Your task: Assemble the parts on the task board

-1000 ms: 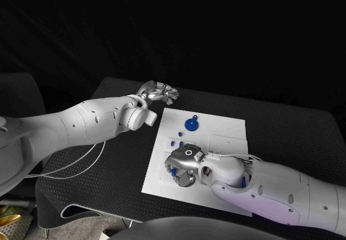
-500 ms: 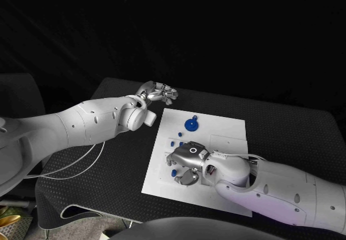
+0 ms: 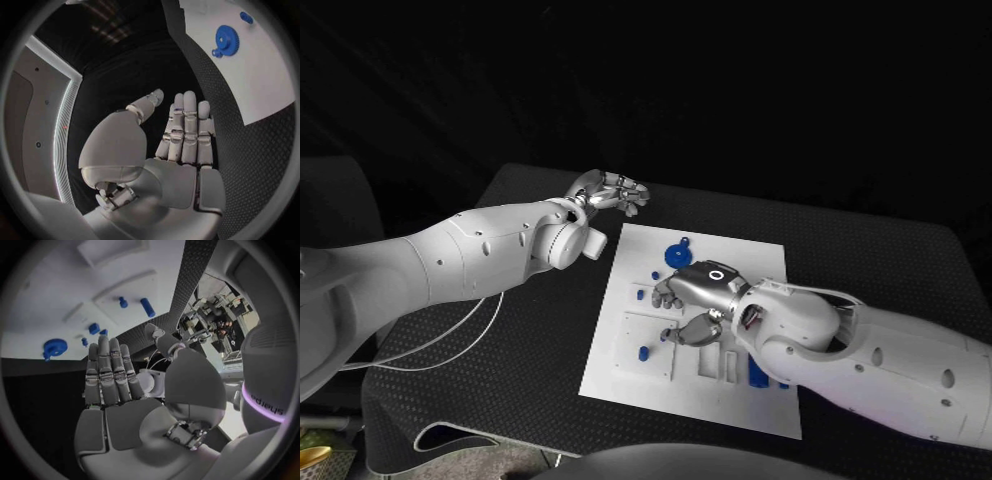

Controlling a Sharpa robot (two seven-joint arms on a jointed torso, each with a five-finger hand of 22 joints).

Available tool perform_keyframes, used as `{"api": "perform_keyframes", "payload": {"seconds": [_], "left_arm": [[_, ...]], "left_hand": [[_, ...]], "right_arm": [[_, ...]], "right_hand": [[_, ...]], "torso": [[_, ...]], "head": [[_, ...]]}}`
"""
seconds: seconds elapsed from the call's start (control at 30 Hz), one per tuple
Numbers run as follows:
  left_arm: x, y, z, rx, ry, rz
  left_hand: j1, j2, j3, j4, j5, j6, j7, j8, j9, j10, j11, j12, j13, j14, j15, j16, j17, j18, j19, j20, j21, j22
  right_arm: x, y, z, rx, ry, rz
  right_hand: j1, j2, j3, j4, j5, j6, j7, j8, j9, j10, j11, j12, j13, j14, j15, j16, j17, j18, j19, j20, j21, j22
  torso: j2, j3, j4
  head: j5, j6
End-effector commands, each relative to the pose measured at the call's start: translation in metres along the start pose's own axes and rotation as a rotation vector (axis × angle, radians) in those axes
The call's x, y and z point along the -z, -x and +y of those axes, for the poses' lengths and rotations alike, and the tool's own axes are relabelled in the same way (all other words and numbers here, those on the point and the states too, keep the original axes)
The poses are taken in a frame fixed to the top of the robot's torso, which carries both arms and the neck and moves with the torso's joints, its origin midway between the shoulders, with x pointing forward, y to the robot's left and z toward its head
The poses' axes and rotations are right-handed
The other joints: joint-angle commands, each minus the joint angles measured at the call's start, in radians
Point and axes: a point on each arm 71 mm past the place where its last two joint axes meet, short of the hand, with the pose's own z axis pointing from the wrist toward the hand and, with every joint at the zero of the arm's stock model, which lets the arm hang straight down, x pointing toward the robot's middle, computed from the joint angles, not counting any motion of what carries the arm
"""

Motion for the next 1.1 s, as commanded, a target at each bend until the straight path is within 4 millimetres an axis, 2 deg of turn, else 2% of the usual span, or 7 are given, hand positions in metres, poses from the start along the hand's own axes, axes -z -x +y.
{"api": "perform_keyframes", "payload": {"seconds": [0.03,0.33,0.43,0.57,0.67,0.77,1.1], "left_arm": [[-0.001,0.0,-0.002,0.01,-0.015,0.015],[0.003,0.006,0.002,0.015,-0.021,0.029],[0.003,0.005,0.003,0.015,-0.019,0.031],[0.007,0.002,0.006,0.027,-0.013,0.048],[0.009,0.0,0.007,0.032,-0.012,0.057],[0.011,0.001,0.007,0.037,-0.018,0.067],[0.02,0.001,0.006,0.056,-0.016,0.081]], "left_hand": [[-0.013,0.0,-0.003,0.008,-0.003,-0.002,0.001,0.003,0.0,-0.005,0.0,-0.002,-0.001,0.005,0.005,-0.006,0.003,0.019,0.005,0.003,-0.006,0.003],[-0.024,0.004,-0.011,0.016,-0.005,0.016,-0.009,0.018,0.004,0.014,-0.009,0.008,0.004,0.01,0.003,-0.008,0.014,0.019,0.005,0.002,-0.008,0.01],[-0.027,0.005,-0.013,0.018,-0.005,0.015,-0.009,0.019,0.004,0.026,-0.015,0.014,0.007,0.012,0.002,-0.007,0.017,0.019,0.006,0.001,-0.009,0.012],[-0.029,0.006,-0.014,0.018,-0.005,0.015,-0.009,0.019,0.004,0.026,-0.015,0.013,0.007,0.012,0.001,-0.008,0.018,0.019,0.006,0.001,-0.009,0.013],[-0.029,0.006,-0.014,0.019,-0.005,0.015,-0.009,0.019,0.004,0.025,-0.015,0.012,0.007,0.012,0.001,-0.008,0.018,0.019,0.007,0.0,-0.009,0.013],[-0.029,0.007,-0.014,0.018,-0.004,0.014,-0.009,0.019,0.003,0.022,-0.014,0.01,0.007,0.012,0.001,-0.009,0.019,0.019,0.007,0.0,-0.009,0.013],[-0.046,0.014,-0.02,0.029,0.0,0.006,-0.006,0.016,0.001,0.015,-0.01,0.005,0.005,0.011,0.002,-0.012,0.023,0.018,0.008,0.0,-0.012,0.015]], "right_arm": [[0.012,0.018,-0.032,-0.198,-0.106,0.072],[0.055,0.035,-0.103,-0.335,-0.348,0.234],[0.064,0.034,-0.112,-0.387,-0.391,0.227],[0.079,0.026,-0.118,-0.456,-0.462,0.276],[0.089,0.017,-0.118,-0.485,-0.483,0.323],[0.1,0.006,-0.116,-0.517,-0.514,0.362],[0.118,-0.015,-0.116,-0.572,-0.664,0.541]], "right_hand": [[-0.001,0.023,0.006,0.026,-0.02,0.006,-0.008,0.007,0.001,0.032,-0.014,0.021,0.003,0.031,-0.015,0.016,0.004,0.011,0.027,-0.004,0.02,0.026],[-0.084,0.056,-0.004,0.112,-0.099,-0.01,0.003,-0.002,-0.008,0.17,-0.065,0.084,0.06,0.163,-0.07,0.092,0.048,0.047,0.158,-0.023,0.099,0.022],[-0.133,0.07,-0.077,0.117,-0.02,0.005,-0.015,0.009,-0.001,0.209,-0.087,0.124,0.114,0.189,-0.094,0.147,0.121,0.047,0.195,-0.044,0.128,0.025],[-0.136,0.073,-0.126,0.117,-0.036,0.011,-0.025,0.011,0.008,0.184,-0.094,0.237,0.275,0.16,-0.108,0.25,0.326,0.047,0.194,-0.05,0.168,0.027],[-0.142,0.09,-0.192,0.103,0.013,-0.034,-0.021,-0.012,0.006,0.048,-0.092,0.413,0.47,0.092,-0.107,0.361,0.485,0.041,0.169,-0.054,0.234,0.03],[-0.156,0.152,-0.335,0.022,0.116,-0.044,-0.017,-0.005,0.024,-0.166,-0.08,0.742,0.766,0.024,-0.139,0.637,0.474,0.04,0.123,-0.089,0.451,0.025],[-0.216,0.239,-0.347,0.01,0.175,0.033,-0.047,0.038,0.091,-0.093,-0.121,1.002,0.923,0.112,-0.182,0.921,0.455,0.047,0.21,-0.149,0.683,0.025]], "torso": [[-0.003,-0.0016,-0.0028],[-0.011,-0.0034,-0.0169],[-0.013,-0.0029,-0.0218],[-0.015,0.0015,-0.0247],[-0.019,0.0029,-0.0214],[-0.025,0.0049,-0.0213],[-0.043,0.0117,-0.0279]], "head": [[-0.026,0.016],[-0.07,0.034],[-0.077,0.033],[-0.099,0.024],[-0.114,0.013],[-0.122,0.004],[-0.142,-0.003]]}}
